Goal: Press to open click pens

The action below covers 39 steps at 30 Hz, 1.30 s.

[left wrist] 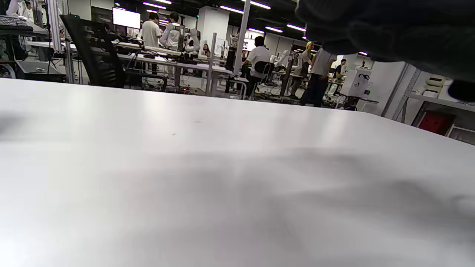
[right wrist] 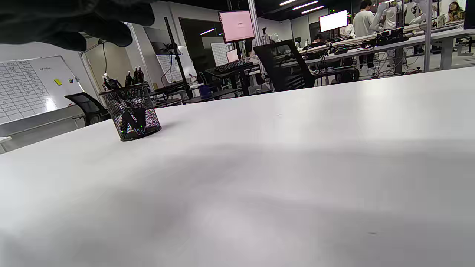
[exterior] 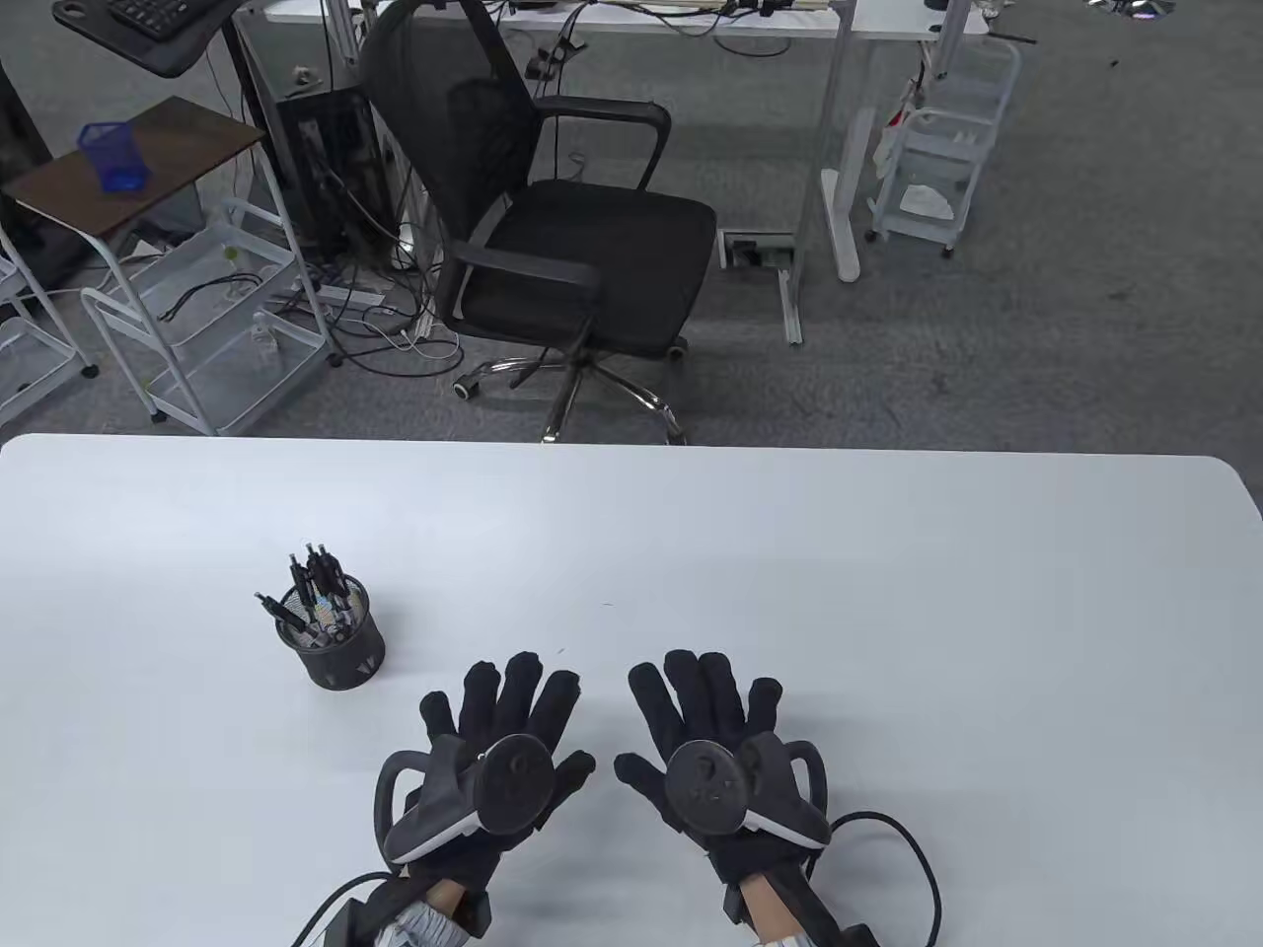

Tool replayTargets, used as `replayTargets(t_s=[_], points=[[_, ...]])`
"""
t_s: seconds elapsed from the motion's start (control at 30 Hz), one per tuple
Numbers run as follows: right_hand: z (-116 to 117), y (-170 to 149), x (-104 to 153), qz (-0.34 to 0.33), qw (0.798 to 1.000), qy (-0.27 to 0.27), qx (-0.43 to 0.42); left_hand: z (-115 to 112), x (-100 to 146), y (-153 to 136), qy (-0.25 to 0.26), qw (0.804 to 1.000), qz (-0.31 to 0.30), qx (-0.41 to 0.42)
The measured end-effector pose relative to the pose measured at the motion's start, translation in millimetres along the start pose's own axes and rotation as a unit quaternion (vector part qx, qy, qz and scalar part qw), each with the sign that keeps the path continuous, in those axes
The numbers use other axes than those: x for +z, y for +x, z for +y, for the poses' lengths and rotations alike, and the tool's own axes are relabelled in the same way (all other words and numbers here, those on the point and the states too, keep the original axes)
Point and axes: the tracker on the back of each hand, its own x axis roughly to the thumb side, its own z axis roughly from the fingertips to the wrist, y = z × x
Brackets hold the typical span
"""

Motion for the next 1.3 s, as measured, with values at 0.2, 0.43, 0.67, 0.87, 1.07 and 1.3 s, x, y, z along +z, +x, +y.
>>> replayTargets(t_s=[0.2,0.43,0.67,0.87,1.07,1.3], points=[[0,-1,0,0.002,1.0,-0.001,-0.002,0,0,-1,-0.003,1.0,0.003,0.001],[-1,-2,0,0.006,1.0,-0.002,-0.005,3,1,-4,0.006,1.0,0.006,0.006],[-5,-5,2,0.01,1.0,-0.008,-0.011,12,2,-25,0.079,0.995,0.047,0.039],[-9,-4,4,0.01,1.0,-0.02,-0.014,23,12,-71,0.192,0.968,0.13,0.098],[-8,-1,2,0.009,1.0,-0.02,-0.011,28,16,-150,0.19,0.944,0.224,0.152],[-8,5,3,0.006,1.0,-0.023,0.001,22,14,-237,0.146,0.877,0.326,0.322]])
